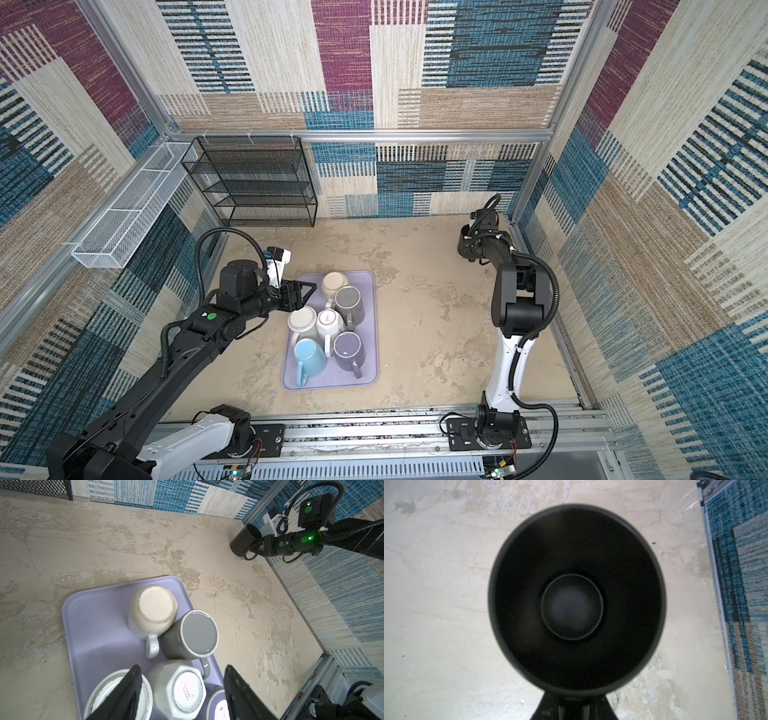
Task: Turn the mug right side up
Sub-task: 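Set the black mug down on the table and open the right gripper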
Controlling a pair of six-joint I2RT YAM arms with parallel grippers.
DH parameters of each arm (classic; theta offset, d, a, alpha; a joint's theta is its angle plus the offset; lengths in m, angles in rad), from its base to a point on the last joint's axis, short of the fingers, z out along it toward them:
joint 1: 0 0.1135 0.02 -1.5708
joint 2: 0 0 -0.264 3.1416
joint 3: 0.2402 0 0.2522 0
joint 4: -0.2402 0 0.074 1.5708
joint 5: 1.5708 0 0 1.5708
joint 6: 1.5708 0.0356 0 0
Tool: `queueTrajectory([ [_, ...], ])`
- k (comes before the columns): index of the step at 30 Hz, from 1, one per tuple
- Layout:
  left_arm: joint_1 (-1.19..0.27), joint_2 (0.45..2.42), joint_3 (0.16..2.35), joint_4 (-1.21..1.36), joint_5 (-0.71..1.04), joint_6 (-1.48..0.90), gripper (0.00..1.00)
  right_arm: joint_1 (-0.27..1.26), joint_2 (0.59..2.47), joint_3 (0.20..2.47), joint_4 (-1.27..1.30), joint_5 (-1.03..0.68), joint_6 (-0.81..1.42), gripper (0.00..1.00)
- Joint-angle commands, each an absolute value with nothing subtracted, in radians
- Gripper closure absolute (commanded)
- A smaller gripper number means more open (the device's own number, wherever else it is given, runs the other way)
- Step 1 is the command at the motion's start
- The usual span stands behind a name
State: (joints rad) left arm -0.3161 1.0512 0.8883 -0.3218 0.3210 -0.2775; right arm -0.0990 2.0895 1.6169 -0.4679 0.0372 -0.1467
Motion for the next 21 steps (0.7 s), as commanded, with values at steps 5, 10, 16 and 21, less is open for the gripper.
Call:
queueTrajectory([
  [5,-0.314,1.054,0.901,-0.332,0.328,-0.253,0.36,-0.106,2.088,1.614,-0.388,0.021,-0.195,1.0],
  [10,-0.314,1.051,0.896,-0.33,0.329,-0.255,0.36,-0.105,2.085,1.609,-0.385,0.011,-0.196,1.0],
  [16,-0.314,1.049,0.896,-0.331,0.334,-0.255,0.36,-0.106,2.089,1.608,-0.388,0.022,-0.196,0.96],
  [21,-0.314,1.045,0.897,-0.336,0.338,-0.251,0.35,-0.106,2.091,1.605,-0.387,0.034,-0.196,0.91],
])
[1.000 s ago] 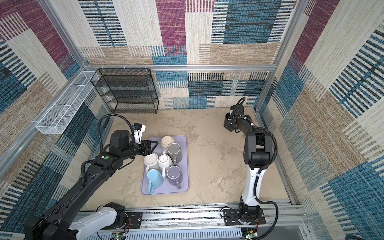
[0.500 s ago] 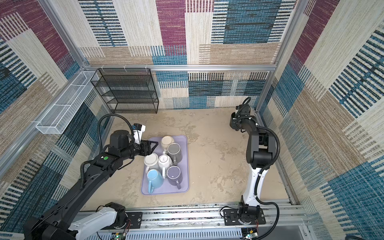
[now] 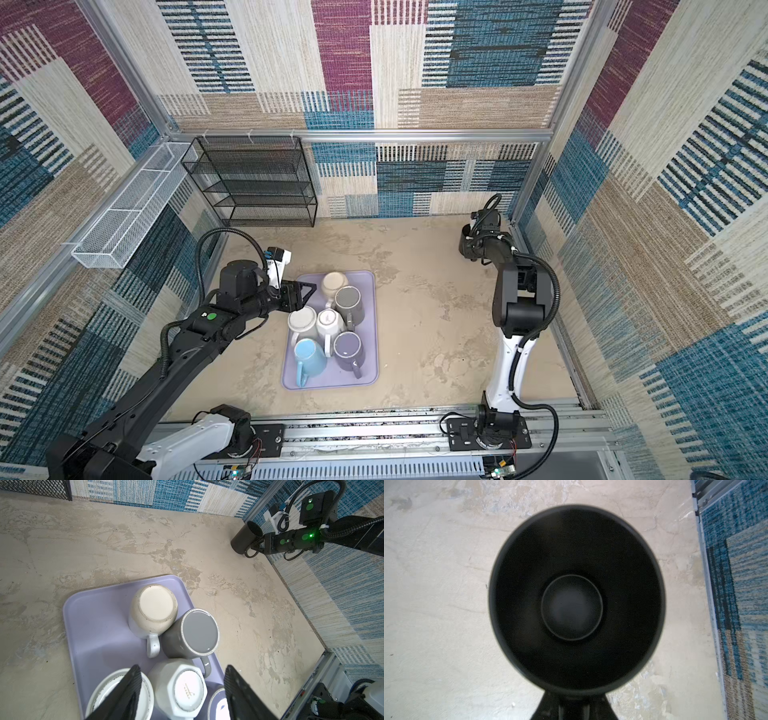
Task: Turn the mug right side up
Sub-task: 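Set the black mug down on the table and open the right gripper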
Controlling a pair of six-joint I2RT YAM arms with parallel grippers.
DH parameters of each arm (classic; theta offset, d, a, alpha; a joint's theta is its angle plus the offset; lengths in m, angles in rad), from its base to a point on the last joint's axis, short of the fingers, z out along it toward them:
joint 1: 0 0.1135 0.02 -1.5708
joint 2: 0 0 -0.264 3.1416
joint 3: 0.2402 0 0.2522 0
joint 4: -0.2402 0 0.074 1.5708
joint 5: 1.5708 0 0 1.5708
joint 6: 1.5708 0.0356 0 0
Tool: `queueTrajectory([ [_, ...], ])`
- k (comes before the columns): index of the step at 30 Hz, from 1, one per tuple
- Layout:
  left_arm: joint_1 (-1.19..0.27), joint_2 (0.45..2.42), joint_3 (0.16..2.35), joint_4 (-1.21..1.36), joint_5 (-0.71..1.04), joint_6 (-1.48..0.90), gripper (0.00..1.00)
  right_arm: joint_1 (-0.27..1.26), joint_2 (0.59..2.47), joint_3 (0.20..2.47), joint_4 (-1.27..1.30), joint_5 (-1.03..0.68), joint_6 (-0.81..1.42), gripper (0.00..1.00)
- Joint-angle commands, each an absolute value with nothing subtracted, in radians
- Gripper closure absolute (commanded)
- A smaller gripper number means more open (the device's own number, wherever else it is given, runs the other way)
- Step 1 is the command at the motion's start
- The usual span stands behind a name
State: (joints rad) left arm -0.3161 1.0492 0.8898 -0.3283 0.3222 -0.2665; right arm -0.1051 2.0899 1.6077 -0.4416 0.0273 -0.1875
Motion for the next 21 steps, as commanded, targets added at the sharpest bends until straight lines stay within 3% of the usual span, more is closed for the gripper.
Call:
queueTrajectory([
  [1,-0.314,1.045,0.895,-0.336,0.339,-0.249,0.36,-0.106,2.091,1.606,-0.389,0.035,-0.194,0.89],
  [21,-0.314,1.056,0.905,-0.345,0.362,-0.246,0.23,-0.106,2.089,1.609,-0.388,0.04,-0.18,0.78],
])
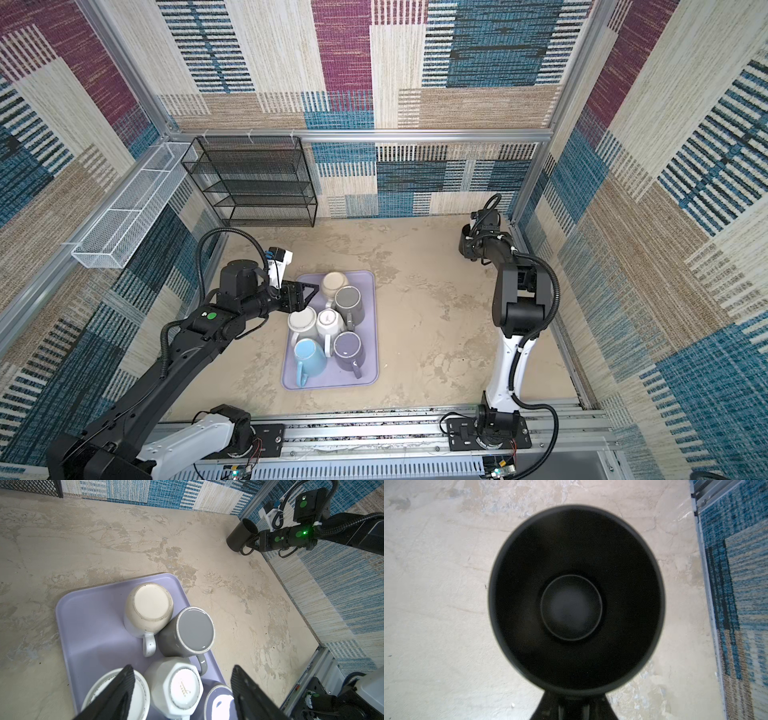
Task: Turn the mug right side up
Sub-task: 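Set the black mug down on the table and open the right gripper, then raise the right gripper while the left gripper moves over the light blue mug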
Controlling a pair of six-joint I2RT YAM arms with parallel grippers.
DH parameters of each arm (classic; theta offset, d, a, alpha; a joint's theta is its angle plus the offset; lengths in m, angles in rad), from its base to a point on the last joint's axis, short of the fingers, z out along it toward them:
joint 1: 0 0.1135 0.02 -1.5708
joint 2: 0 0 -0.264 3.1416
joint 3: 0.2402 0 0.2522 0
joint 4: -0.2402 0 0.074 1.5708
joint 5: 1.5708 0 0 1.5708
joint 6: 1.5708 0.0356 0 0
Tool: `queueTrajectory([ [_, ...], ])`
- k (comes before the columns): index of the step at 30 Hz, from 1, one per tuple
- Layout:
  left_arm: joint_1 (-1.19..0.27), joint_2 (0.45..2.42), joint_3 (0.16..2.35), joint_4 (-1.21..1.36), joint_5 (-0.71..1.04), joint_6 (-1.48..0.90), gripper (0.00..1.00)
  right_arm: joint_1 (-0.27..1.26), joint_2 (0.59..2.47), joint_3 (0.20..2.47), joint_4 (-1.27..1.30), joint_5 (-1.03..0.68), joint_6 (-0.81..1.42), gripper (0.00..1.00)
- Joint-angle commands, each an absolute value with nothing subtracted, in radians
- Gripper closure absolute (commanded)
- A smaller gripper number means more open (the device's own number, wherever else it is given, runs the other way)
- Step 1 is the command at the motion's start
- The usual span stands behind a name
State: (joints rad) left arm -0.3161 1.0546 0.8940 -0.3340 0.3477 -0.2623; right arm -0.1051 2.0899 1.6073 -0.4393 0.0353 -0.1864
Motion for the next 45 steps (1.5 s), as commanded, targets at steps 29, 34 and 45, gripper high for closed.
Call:
queueTrajectory([
  [29,-0.314,1.059,0.91,-0.408,0.244,-0.264,0.15,-0.103,1.836,1.493,-0.36,-0.024,-0.109,0.34],
  [34,-0.316,1.032,0.879,-0.418,0.209,-0.312,0.14,-0.069,1.697,1.37,-0.25,-0.183,-0.042,0.33],
  [45,-0.328,0.972,0.828,-0.529,0.101,-0.41,0.16,0.143,1.581,1.181,-0.05,-0.333,0.089,0.33],
])
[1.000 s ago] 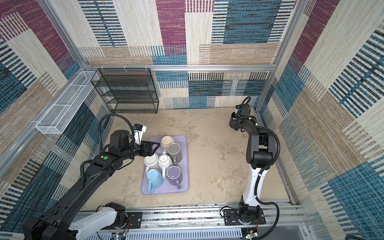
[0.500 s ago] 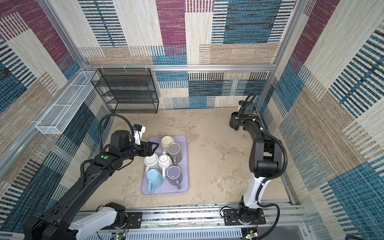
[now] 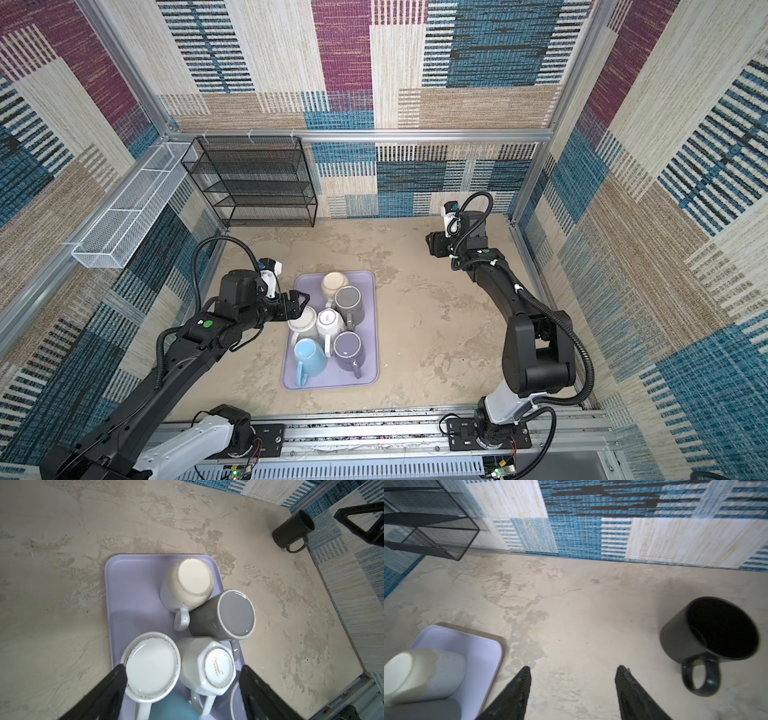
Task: Turn the mug right side up
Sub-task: 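Raise the right gripper while the left gripper moves over the light blue mug, then lower the left gripper onto the light blue mug and grasp it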
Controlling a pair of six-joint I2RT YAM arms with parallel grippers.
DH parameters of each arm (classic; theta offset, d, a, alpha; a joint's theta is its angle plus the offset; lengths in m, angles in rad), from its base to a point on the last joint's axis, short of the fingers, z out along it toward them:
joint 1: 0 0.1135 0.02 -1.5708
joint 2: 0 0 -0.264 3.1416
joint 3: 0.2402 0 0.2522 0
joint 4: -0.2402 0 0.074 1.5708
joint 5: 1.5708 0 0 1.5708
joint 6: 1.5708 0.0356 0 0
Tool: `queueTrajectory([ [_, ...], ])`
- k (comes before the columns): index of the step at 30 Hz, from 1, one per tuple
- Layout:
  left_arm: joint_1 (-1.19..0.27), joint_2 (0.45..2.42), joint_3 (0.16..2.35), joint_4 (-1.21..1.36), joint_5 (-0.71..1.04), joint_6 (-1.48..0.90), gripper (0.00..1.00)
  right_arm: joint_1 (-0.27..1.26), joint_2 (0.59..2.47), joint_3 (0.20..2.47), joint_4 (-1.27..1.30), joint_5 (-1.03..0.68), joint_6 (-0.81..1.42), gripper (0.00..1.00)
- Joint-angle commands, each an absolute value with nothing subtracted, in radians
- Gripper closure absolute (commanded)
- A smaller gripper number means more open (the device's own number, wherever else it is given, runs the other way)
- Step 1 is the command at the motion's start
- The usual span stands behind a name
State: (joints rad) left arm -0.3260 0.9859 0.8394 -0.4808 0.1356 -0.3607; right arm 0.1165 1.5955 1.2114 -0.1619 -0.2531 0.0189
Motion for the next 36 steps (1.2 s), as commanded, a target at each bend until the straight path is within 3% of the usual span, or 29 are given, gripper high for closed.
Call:
queueTrajectory([
  [1,-0.33,0.97,0.827,-0.549,0.102,-0.414,0.16,0.163,1.58,1.162,-0.031,-0.348,0.099,0.33],
  [9,-0.391,0.915,0.781,-0.643,0.172,-0.496,0.2,0.235,1.604,1.09,0.007,-0.352,0.118,0.33],
  [23,-0.589,0.82,0.785,-0.943,0.093,-0.635,0.27,0.254,1.618,1.041,0.038,-0.373,0.136,0.31],
  [36,-0.749,0.933,0.782,-1.003,-0.02,-0.677,0.29,0.262,1.615,1.031,0.04,-0.379,0.146,0.3],
])
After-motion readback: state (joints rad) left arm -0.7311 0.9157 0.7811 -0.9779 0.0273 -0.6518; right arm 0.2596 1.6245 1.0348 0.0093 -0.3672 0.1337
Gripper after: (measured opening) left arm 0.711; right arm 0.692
